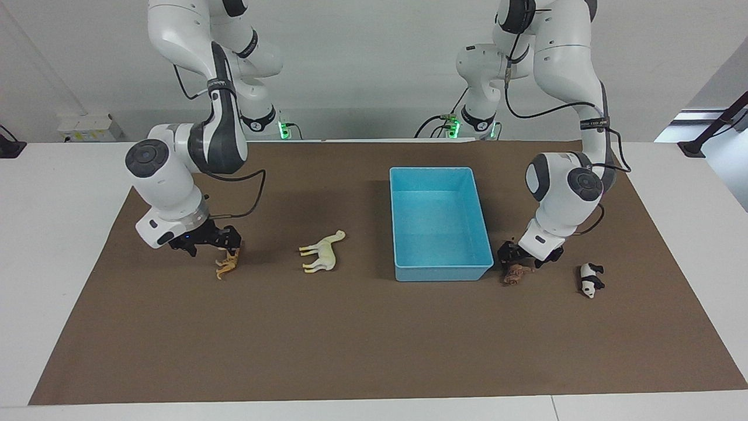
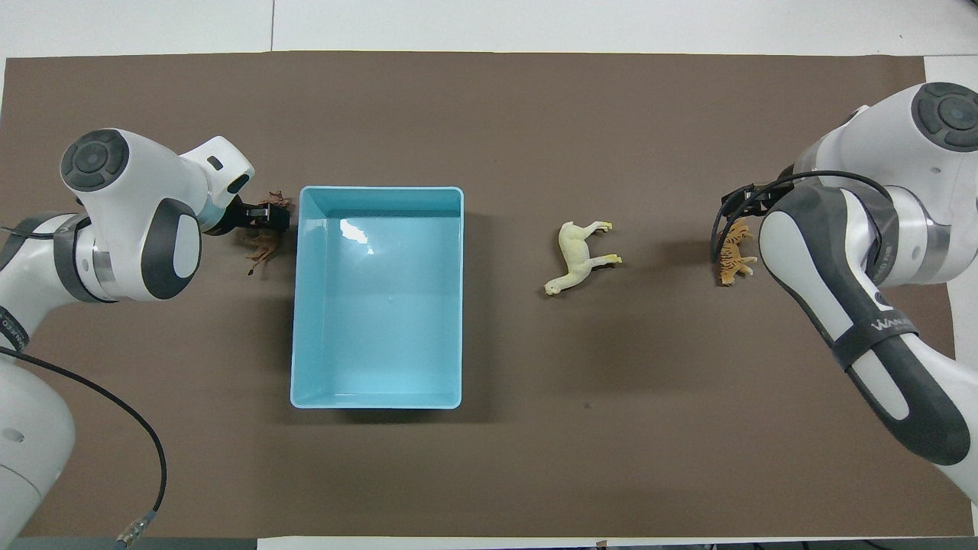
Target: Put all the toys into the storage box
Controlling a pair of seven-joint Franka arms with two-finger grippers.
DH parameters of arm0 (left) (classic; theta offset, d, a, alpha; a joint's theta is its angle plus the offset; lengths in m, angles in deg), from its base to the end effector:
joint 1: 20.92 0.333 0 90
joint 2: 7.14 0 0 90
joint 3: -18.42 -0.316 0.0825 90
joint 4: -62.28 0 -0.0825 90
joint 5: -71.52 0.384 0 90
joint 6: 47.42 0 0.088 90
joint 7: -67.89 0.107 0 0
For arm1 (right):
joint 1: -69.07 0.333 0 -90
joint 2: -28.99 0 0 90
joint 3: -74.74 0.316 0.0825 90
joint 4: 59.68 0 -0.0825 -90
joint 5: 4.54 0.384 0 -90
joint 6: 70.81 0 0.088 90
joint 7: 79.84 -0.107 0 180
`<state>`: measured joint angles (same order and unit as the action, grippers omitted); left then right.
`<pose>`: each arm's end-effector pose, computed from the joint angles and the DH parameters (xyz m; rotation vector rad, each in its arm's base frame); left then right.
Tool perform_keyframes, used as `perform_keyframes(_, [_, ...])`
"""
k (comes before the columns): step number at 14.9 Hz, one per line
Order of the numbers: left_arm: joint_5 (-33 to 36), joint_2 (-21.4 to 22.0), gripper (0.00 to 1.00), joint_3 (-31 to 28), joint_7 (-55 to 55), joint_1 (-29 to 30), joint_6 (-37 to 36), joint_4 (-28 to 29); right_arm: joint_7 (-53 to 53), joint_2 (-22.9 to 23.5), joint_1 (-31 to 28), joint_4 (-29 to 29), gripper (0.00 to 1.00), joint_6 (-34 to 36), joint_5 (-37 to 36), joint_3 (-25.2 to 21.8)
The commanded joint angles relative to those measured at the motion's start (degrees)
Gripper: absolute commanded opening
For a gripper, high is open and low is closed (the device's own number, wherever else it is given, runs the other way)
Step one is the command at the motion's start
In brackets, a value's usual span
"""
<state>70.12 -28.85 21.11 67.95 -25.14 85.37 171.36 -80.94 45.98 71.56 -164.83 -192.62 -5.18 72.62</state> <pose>0.6254 -0.0747 0.3041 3.0996 -0.1578 0.0512 0.6276 0.0050 0.3693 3.1212 -0.0082 -0.0083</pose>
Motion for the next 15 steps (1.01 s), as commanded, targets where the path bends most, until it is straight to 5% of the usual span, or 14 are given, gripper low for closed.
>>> perform_keyframes(1, [-0.1, 0.9, 0.56, -0.5, 0.5, -0.6, 0.8, 1.5, -0.1, 2.5, 0.1, -0.8, 1.00, -3.9, 0.2, 0.0])
perform_keyframes(2, [-0.1, 1.0, 0.23, -0.5, 0.6, -0.5, 0.5, 1.4, -0.1, 2.9, 0.1, -1.9, 1.00, -5.6, 0.2, 0.1])
perform_keyframes(3, [-0.1, 1.0, 0.00, -0.5, 0.7, 0.0, 0.0, 1.3, -0.2, 2.7, 0.1, -3.2, 1.00, -6.8, 0.2, 0.0])
perform_keyframes(6, [-0.4, 0.4, 0.00, -0.4, 0.8, 1.2, -5.4, -3.3, -0.5, 2.3, 0.0, -5.2, 1.00, -7.2, 0.2, 0.0])
perform_keyframes(10, [-5.4, -1.1, 0.00, -0.6, 0.1, 1.5, -21.5, -17.7, 0.0, 0.6, 0.1, -11.8, 1.00, -13.7, 0.2, 0.0])
perform_keyframes(14, [-8.2, 5.2, 0.00, 0.0, -8.8, 0.1, -30.2, -18.5, 0.1, 0.4, 0.1, -13.3, 1.00, -15.1, 0.2, 0.0])
perform_keyframes(15, [-8.2, 6.3, 0.00, 0.2, -11.7, -2.7, -30.8, -17.6, 0.0, 0.3, 0.1, -13.4, 0.87, -15.1, 0.2, 0.0])
